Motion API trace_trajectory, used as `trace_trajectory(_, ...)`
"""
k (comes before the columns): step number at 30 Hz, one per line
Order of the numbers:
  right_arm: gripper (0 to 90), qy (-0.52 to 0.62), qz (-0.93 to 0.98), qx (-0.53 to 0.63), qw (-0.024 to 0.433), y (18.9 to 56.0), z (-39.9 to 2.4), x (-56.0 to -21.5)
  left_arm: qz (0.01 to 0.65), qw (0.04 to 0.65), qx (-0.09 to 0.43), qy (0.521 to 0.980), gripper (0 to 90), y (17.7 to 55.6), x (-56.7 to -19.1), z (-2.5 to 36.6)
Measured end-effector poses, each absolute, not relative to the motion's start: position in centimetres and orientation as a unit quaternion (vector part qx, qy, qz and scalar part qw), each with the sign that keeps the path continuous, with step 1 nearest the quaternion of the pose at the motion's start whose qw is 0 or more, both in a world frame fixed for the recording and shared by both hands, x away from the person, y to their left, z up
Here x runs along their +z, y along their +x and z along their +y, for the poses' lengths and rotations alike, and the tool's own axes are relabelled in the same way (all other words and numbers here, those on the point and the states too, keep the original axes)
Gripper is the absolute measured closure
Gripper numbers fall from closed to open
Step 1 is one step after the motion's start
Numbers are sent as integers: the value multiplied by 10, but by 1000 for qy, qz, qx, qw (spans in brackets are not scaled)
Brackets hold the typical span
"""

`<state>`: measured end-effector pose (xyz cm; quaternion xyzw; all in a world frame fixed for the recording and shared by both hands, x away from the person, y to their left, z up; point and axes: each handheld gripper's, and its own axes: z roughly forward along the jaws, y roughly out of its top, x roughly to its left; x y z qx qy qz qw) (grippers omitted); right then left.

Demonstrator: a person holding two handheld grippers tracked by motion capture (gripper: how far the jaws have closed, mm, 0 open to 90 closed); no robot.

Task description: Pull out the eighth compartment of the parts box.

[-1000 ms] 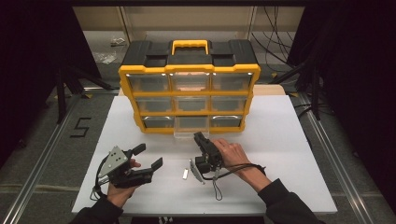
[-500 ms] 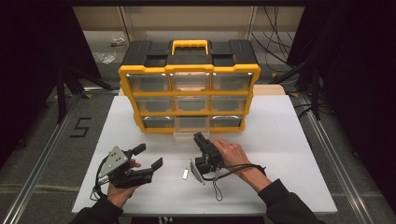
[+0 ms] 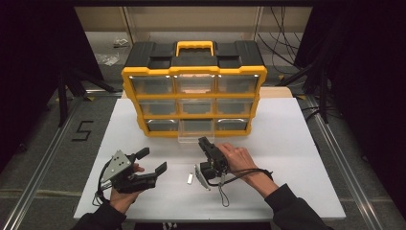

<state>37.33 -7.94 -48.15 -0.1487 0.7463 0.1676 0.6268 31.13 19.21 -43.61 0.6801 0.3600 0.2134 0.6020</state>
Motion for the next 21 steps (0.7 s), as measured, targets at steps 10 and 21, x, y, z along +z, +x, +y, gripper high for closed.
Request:
trace_trajectory(10,754,-136,753,176,620,373,-80,-480,360,601,213,681,161,312,-436,192)
trace_trajectory(21,562,-126,778,189,585,369,-78,-476,360,601,213,681,161,312,-436,192)
